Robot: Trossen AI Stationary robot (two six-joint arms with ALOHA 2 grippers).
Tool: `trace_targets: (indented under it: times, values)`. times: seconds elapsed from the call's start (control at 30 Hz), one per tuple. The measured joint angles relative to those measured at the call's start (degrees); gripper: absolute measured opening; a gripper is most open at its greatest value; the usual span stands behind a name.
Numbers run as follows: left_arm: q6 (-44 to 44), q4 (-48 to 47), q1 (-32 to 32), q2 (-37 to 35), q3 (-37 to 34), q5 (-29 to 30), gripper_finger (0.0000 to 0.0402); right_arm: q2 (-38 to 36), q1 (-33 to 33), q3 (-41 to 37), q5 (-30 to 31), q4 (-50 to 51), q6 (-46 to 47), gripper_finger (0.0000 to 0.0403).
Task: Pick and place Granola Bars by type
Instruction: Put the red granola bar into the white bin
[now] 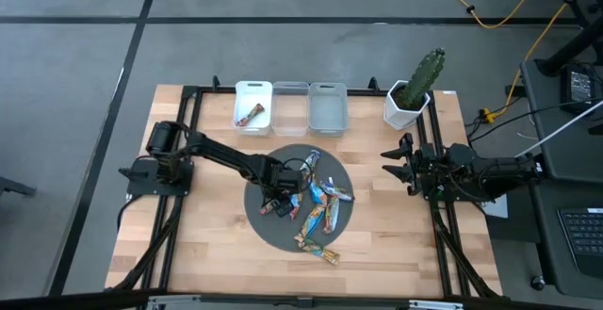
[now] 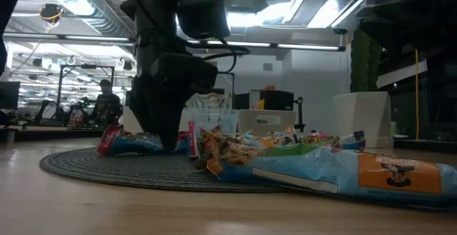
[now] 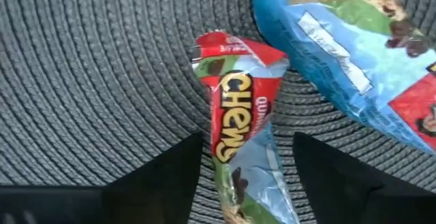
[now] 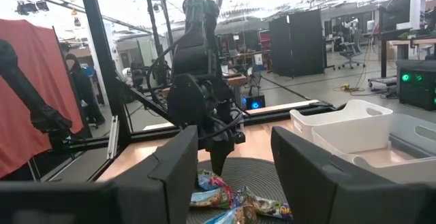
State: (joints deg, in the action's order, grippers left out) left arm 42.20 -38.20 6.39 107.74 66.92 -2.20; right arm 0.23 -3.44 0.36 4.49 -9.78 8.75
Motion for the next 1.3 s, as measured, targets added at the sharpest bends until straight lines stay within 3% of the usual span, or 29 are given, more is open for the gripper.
trace_targets:
  times: [0.13, 0.33, 0.57, 0.67, 0.87, 1.0, 1.3]
  values:
    - [1.4, -1.1, -0.5, 0.0, 0.0, -0.2, 0.0140, 0.0, 0.0, 0.0, 0.0, 0.0, 0.0, 0.0189]
    - [2.0, -2.3, -1.4, 0.0, 0.0, -7.8, 0.0023, 0.0, 0.0, 0.0, 0.0, 0.0, 0.0, 0.0189]
    - [-1.8, -8.7, -1.4, -2.2, 6.0, -10.5, 0.0012, 0.0, 0.0, 0.0, 0.0, 0.0, 0.0, 0.0189]
    - [-5.0, -16.1, -2.3, -5.2, 11.9, -5.9, 0.0008, 0.0, 0.0, 0.0, 0.0, 0.0, 0.0, 0.0189]
    - [-9.5, -33.4, -5.1, -12.6, 27.0, 12.3, 0.0011, 0.0, 0.0, 0.0, 0.0, 0.1, -0.2, 0.0189]
    - [-8.4, -38.8, -5.4, -18.7, 36.8, 23.6, 0.0007, 0.0, 0.0, 0.0, 0.4, 0.3, -0.2, 0.0189]
    - [-9.9, -38.8, -5.2, -23.5, 46.7, 31.0, 0.0008, 0.0, 0.0, 0.0, 0.5, 0.6, -0.2, 0.0189]
